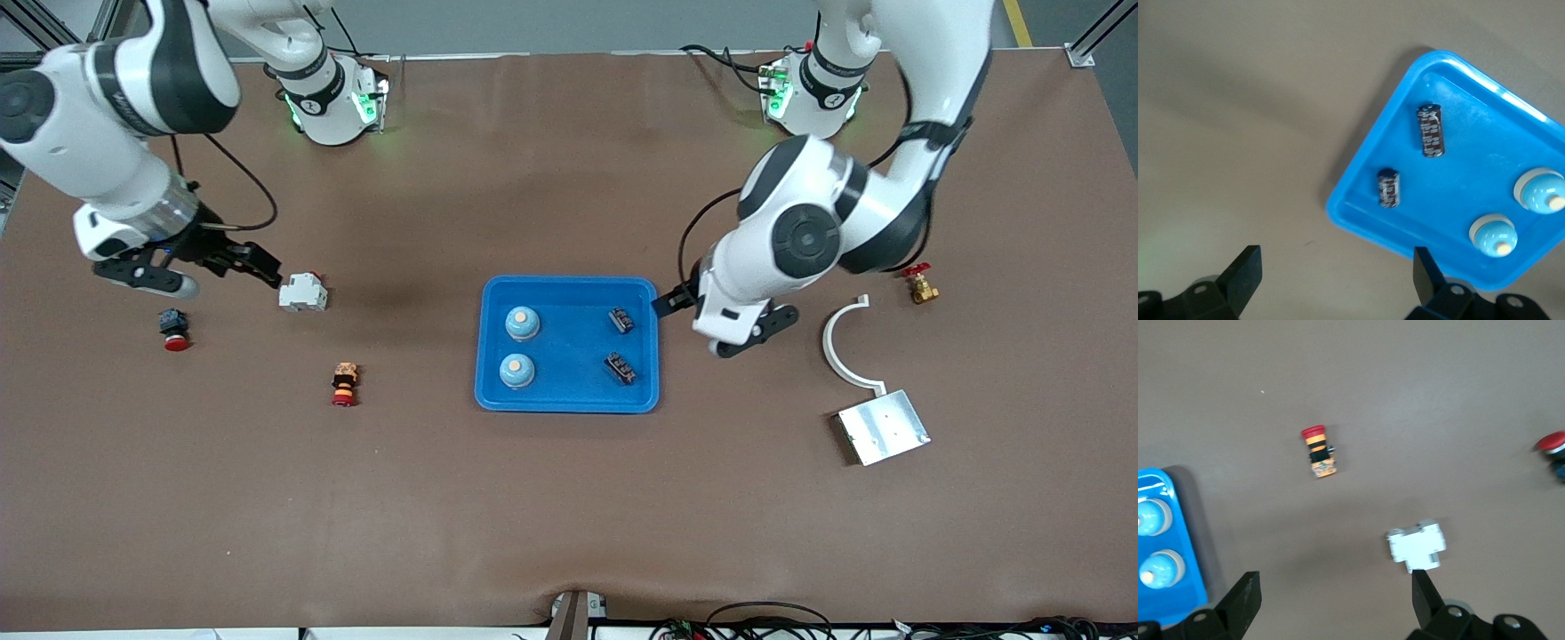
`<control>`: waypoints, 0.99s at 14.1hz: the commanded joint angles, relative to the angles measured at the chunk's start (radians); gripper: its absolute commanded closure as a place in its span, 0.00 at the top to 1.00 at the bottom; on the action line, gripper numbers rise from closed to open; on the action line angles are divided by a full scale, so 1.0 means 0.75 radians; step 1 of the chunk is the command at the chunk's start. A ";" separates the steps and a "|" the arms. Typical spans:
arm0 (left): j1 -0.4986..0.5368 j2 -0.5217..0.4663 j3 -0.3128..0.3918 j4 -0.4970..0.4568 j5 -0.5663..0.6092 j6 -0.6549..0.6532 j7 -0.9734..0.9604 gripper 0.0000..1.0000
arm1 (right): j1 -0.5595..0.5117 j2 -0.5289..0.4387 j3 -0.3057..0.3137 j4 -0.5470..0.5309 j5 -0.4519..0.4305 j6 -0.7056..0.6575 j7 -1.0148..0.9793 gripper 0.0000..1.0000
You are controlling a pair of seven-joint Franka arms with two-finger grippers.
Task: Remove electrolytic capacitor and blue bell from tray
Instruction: 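Reach the right gripper to a bell while the left gripper reaches a capacitor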
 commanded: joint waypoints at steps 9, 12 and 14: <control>-0.138 0.358 0.018 0.111 0.115 0.330 -0.328 1.00 | 0.343 0.186 -0.007 -0.016 0.004 0.309 0.647 1.00; -0.152 0.387 0.022 0.111 0.119 0.402 -0.385 1.00 | 0.427 0.329 -0.009 0.092 -0.004 0.322 0.771 1.00; -0.164 0.410 0.022 0.109 0.144 0.402 -0.389 1.00 | 0.472 0.421 -0.009 0.168 -0.063 0.320 0.863 1.00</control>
